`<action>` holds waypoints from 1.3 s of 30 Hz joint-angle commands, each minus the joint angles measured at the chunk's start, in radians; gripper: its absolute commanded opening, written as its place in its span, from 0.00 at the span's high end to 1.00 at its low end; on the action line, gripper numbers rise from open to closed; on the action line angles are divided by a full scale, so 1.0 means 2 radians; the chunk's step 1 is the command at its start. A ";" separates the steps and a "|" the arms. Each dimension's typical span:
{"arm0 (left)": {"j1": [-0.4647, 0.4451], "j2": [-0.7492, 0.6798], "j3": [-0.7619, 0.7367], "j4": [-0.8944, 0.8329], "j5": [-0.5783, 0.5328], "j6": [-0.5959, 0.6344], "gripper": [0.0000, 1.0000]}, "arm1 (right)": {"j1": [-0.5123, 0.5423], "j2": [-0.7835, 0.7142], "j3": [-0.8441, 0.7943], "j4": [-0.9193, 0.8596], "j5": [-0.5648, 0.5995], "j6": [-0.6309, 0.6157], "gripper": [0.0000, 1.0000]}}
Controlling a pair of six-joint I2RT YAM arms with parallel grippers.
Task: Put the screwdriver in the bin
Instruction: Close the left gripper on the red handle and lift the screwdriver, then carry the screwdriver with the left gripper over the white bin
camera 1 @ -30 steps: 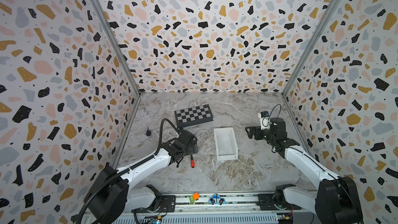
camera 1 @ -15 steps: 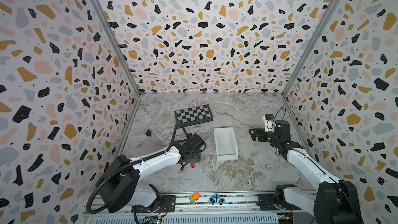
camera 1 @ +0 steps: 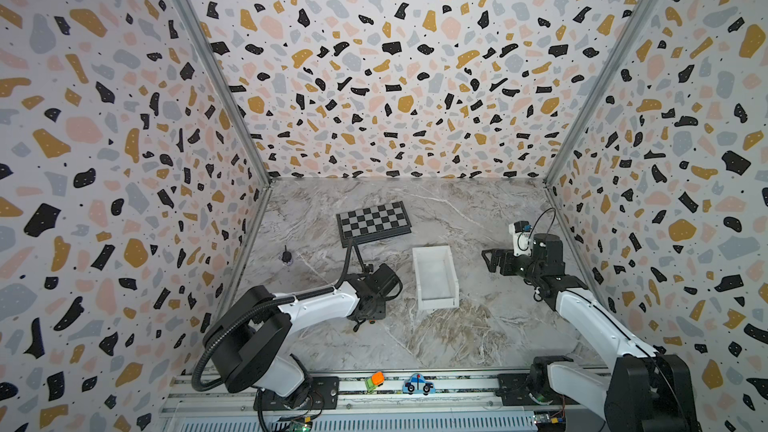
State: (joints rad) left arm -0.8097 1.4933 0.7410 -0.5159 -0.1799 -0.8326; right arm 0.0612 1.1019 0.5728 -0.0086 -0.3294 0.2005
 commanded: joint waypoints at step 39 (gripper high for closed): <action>-0.009 -0.004 0.015 -0.027 0.003 -0.010 0.92 | -0.016 0.001 0.000 -0.009 -0.011 -0.009 0.01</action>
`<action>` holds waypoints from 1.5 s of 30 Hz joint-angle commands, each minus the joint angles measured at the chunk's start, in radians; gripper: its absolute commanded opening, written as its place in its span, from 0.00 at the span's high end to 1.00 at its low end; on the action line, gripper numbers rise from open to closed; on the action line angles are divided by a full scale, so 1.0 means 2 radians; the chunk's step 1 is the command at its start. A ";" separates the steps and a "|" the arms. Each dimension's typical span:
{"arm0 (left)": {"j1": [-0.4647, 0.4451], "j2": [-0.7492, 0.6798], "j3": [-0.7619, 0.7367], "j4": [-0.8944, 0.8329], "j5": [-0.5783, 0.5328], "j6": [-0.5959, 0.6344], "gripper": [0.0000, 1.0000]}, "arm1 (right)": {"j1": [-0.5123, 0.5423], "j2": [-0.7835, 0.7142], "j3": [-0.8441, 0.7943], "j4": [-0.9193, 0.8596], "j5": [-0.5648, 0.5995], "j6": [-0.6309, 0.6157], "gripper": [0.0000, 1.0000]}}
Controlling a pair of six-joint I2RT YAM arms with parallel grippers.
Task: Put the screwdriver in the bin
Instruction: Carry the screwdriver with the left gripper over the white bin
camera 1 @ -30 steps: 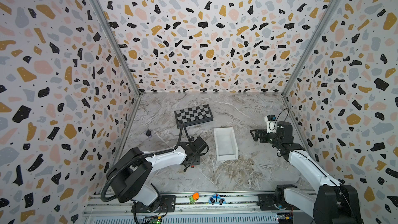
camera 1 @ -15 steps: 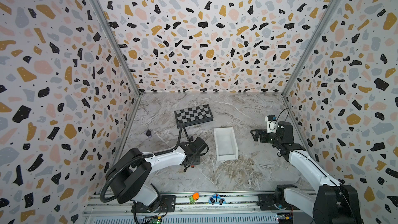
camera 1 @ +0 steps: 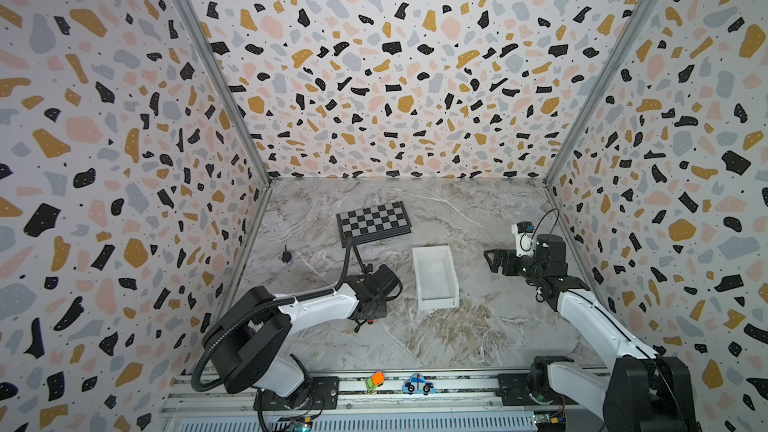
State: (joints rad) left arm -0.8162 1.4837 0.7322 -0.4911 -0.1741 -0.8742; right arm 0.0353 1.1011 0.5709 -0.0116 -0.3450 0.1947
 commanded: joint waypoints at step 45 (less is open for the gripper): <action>-0.090 0.248 0.414 -0.094 -0.018 0.113 0.98 | -0.022 -0.008 0.005 -0.022 -0.010 -0.009 0.01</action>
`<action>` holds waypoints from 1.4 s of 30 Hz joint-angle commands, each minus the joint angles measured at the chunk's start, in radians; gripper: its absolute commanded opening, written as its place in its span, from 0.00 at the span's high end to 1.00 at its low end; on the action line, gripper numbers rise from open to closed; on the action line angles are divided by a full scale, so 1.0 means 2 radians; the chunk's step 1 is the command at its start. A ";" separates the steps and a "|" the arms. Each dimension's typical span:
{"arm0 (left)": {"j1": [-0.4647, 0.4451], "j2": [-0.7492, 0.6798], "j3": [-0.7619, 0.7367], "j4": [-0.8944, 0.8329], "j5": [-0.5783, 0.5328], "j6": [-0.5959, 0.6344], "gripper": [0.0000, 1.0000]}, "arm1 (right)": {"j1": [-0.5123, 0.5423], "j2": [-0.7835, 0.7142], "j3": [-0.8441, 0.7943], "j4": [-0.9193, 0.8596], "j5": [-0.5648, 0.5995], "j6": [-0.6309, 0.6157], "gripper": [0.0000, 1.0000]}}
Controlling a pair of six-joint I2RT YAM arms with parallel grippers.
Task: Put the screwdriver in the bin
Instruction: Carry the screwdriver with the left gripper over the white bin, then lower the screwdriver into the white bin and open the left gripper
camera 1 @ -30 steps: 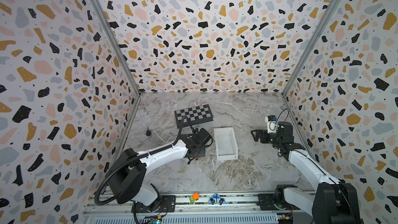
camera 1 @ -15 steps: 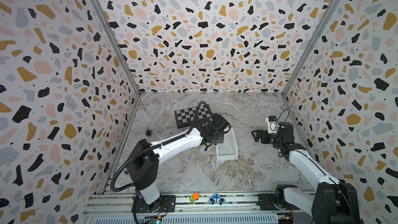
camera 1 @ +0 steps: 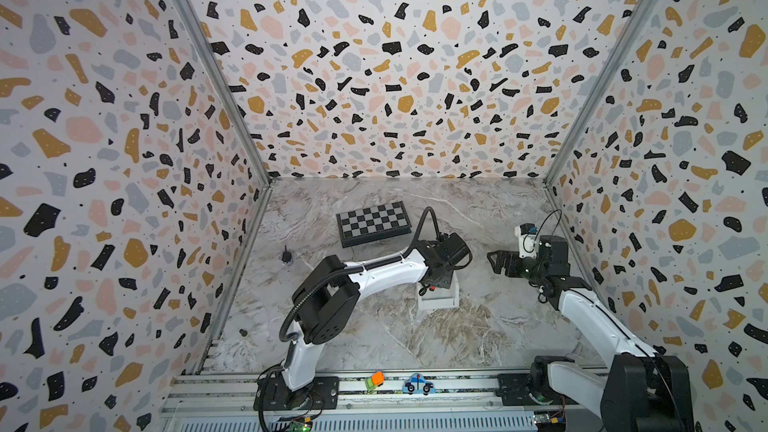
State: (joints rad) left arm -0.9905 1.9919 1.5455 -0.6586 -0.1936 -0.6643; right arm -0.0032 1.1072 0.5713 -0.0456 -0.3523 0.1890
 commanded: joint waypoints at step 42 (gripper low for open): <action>-0.015 0.037 -0.007 0.019 -0.010 -0.006 0.92 | -0.005 -0.002 0.002 -0.003 -0.009 -0.006 0.01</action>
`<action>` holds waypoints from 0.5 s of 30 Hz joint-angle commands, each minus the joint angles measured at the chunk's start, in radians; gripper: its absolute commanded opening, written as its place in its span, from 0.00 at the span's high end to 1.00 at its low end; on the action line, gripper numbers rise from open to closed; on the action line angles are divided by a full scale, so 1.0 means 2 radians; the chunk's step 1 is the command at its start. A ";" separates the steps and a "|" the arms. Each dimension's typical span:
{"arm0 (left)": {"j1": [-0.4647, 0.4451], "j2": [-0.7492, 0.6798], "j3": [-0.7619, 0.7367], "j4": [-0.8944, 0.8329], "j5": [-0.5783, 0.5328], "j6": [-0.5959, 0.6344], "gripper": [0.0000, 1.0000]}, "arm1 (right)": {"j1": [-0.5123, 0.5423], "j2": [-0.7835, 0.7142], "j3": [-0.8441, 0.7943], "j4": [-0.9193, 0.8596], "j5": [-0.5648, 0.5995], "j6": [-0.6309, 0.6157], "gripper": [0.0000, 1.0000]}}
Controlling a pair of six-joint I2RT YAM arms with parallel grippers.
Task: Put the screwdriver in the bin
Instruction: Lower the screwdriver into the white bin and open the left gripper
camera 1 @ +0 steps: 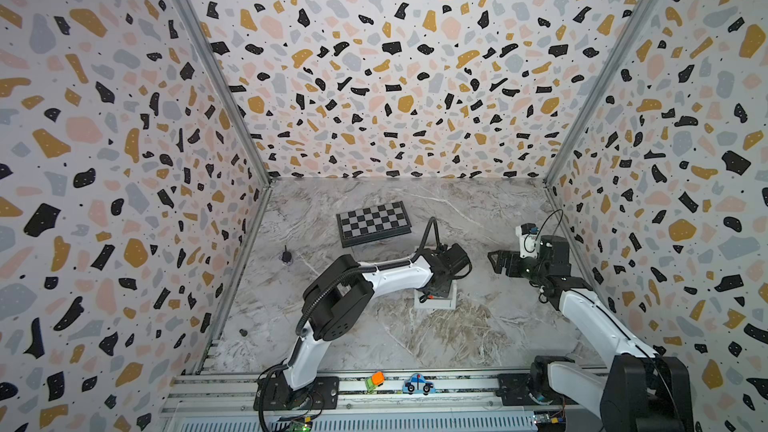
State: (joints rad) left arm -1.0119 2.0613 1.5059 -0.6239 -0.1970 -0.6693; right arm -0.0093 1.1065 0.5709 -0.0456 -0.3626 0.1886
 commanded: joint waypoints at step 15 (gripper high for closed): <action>-0.004 -0.002 0.025 0.002 -0.020 -0.007 0.83 | -0.002 -0.009 0.002 -0.011 -0.003 -0.007 0.01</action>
State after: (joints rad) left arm -1.0122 2.0613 1.5120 -0.6266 -0.2134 -0.6739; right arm -0.0093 1.1065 0.5709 -0.0483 -0.3630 0.1883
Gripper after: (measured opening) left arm 0.198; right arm 0.990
